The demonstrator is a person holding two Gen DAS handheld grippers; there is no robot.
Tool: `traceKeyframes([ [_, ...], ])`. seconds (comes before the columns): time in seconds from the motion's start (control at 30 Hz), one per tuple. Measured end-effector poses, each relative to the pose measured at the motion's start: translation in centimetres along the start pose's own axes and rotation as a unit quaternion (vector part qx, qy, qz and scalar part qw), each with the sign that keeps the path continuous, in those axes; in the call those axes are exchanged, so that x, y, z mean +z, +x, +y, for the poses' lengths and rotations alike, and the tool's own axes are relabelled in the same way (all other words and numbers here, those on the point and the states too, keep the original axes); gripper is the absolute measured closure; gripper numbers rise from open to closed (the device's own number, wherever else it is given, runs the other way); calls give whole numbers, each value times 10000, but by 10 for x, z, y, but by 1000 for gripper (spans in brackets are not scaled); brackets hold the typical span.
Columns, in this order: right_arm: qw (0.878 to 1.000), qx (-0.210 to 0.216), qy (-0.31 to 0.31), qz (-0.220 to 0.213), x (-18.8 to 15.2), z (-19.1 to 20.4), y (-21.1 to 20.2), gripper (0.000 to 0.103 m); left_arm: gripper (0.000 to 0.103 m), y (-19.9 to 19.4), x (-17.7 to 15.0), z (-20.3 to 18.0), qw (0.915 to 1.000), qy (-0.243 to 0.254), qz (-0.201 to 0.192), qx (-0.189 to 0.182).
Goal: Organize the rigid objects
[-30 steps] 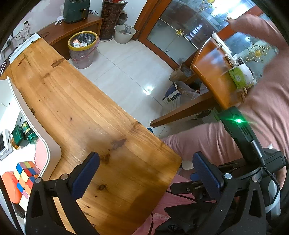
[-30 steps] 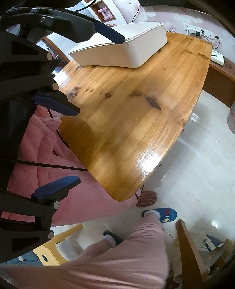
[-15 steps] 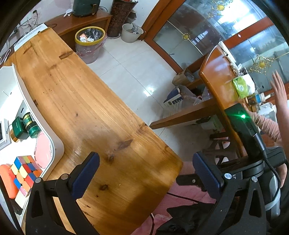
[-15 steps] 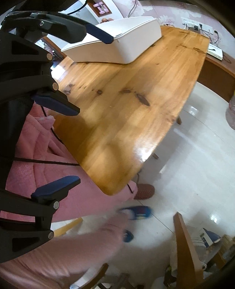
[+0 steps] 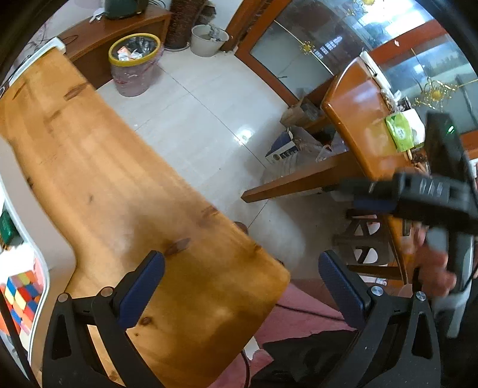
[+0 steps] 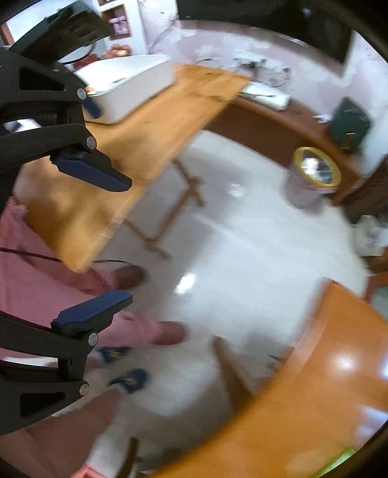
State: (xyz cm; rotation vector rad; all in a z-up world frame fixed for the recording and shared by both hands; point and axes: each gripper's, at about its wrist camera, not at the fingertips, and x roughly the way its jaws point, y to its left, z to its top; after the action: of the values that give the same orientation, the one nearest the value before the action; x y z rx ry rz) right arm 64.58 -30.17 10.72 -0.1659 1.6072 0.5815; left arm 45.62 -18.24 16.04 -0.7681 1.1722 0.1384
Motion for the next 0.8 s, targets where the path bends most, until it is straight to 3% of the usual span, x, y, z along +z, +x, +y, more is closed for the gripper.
traceKeyframes([
  [0.1,9980,-166,131,-589,22,-24,-21,33,1,9,13,-15,9999,43,117,81],
  [0.27,9853,-1012,695,-1185,61,-79,-42,33,1,25,41,-51,9994,159,291,132],
  [0.43,9807,-957,1467,-870,90,-140,-40,33,1,41,75,-99,9987,370,319,160],
  [0.63,9803,-1026,1574,-614,117,-194,-39,32,1,74,113,-164,9961,665,561,168],
  [0.73,9786,-1100,1596,-684,129,-219,-48,30,1,95,132,-205,9929,936,703,190],
  [0.8,9776,-1195,1577,-711,135,-237,-52,24,1,112,144,-233,9901,1109,842,161],
])
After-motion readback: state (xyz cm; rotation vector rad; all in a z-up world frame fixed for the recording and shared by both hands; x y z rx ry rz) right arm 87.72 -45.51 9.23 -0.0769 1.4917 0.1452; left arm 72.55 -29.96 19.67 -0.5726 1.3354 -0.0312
